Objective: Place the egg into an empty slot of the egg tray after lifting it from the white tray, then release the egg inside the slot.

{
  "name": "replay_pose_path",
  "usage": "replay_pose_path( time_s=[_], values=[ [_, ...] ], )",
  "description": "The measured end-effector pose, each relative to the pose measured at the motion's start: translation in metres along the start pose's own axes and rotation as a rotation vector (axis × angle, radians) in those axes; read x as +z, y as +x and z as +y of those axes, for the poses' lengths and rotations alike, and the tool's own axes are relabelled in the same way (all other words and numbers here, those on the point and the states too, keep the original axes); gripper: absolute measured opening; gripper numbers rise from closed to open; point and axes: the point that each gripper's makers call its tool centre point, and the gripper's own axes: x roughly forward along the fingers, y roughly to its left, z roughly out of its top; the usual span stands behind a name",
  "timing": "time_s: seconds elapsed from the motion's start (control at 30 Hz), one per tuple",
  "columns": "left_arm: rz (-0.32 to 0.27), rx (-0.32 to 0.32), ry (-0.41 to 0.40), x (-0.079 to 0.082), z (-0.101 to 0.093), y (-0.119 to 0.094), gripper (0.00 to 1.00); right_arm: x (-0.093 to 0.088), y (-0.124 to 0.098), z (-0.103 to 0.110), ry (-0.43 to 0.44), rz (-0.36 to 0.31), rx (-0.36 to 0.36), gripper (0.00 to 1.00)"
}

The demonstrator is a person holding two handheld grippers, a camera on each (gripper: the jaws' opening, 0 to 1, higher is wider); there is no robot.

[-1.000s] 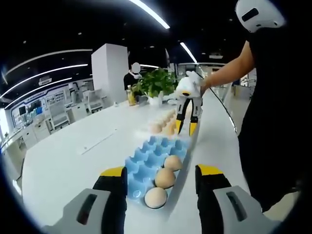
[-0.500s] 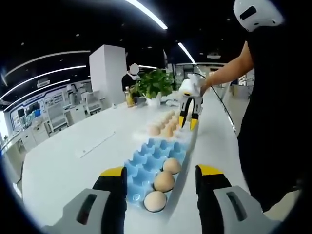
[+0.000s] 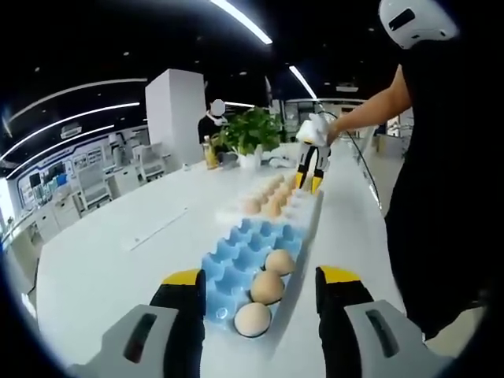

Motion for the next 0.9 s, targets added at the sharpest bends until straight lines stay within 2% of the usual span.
replay_pose_path(
  time_s=[0.17, 0.37, 0.5, 0.7, 0.83, 0.9],
  values=[
    [0.000, -0.001, 0.000, 0.001, 0.000, 0.001, 0.56, -0.015, -0.010, -0.013, 0.015, 0.034, -0.039, 0.22],
    [-0.005, 0.000, -0.004, 0.003, 0.000, 0.002, 0.56, -0.028, -0.008, -0.012, 0.006, 0.081, -0.026, 0.22],
    [-0.002, 0.003, -0.003, 0.003, 0.000, 0.002, 0.56, -0.033, -0.003, -0.012, -0.043, 0.114, -0.029, 0.24],
    [-0.002, 0.006, -0.001, 0.004, 0.000, 0.001, 0.56, -0.031, -0.002, -0.011, -0.104, 0.142, -0.005, 0.24],
    [0.003, 0.012, -0.003, 0.002, 0.001, 0.000, 0.56, -0.029, 0.000, -0.009, -0.196, 0.160, 0.007, 0.24],
    [0.002, 0.014, -0.009, 0.002, 0.002, 0.000, 0.56, -0.028, 0.001, -0.007, -0.266, 0.179, 0.041, 0.25]
  ],
)
